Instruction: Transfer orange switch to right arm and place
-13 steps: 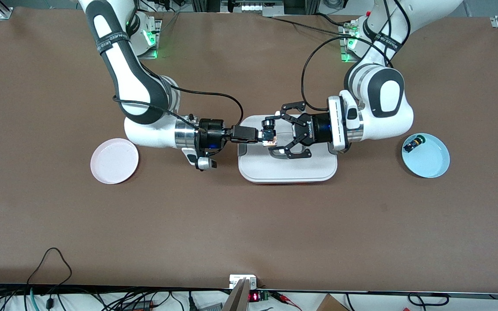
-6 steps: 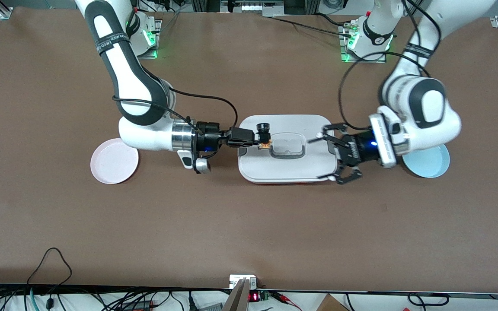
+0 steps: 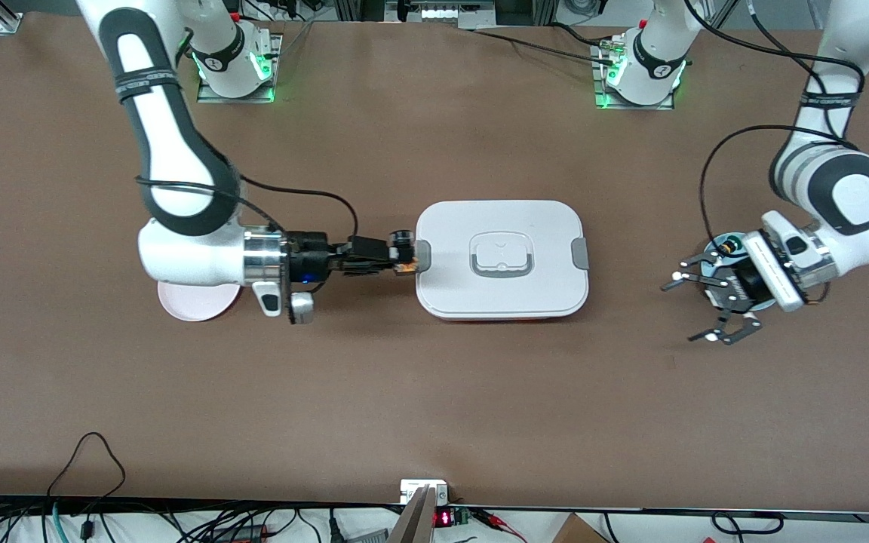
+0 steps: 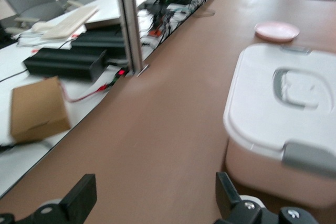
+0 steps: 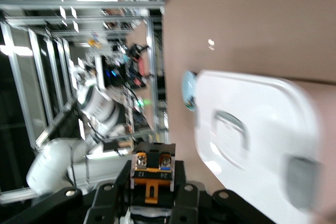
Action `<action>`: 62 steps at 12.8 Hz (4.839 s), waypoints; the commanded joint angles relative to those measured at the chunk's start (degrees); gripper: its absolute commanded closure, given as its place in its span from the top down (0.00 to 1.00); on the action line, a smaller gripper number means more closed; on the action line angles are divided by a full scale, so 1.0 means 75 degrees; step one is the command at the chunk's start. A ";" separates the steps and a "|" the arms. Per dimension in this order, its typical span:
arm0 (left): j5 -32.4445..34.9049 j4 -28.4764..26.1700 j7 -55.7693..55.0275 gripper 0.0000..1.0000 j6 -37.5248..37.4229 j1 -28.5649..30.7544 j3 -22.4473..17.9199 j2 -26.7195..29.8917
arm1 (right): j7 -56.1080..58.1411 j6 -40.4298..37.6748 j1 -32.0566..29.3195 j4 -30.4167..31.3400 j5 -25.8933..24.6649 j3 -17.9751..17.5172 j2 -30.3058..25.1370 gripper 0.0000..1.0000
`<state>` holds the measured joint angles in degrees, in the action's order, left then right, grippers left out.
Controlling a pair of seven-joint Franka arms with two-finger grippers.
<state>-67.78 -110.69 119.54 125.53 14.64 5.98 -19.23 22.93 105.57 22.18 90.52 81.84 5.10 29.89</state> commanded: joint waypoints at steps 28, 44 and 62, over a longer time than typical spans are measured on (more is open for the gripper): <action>0.9142 0.2886 -1.6748 1.00 -0.5075 -0.1987 -0.0926 0.2025 | 0.8591 0.4275 -0.2301 0.3716 -1.0548 -0.0106 -0.0506 0.16; 0.9061 0.3193 -1.6092 1.00 -0.5206 -0.1893 -0.0996 0.1919 | 0.1577 -0.0888 -0.2056 0.0859 -0.9973 -0.0188 -0.1688 1.00; 0.9060 0.3169 -1.5564 1.00 -0.5194 -0.1787 -0.1031 0.1907 | -0.2788 -0.2408 -0.2172 0.0172 -1.1123 -0.0012 -0.3549 1.00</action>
<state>-0.49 -88.14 1.63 87.46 1.13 -1.73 -4.43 0.38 82.87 6.00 83.05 -0.92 5.39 10.22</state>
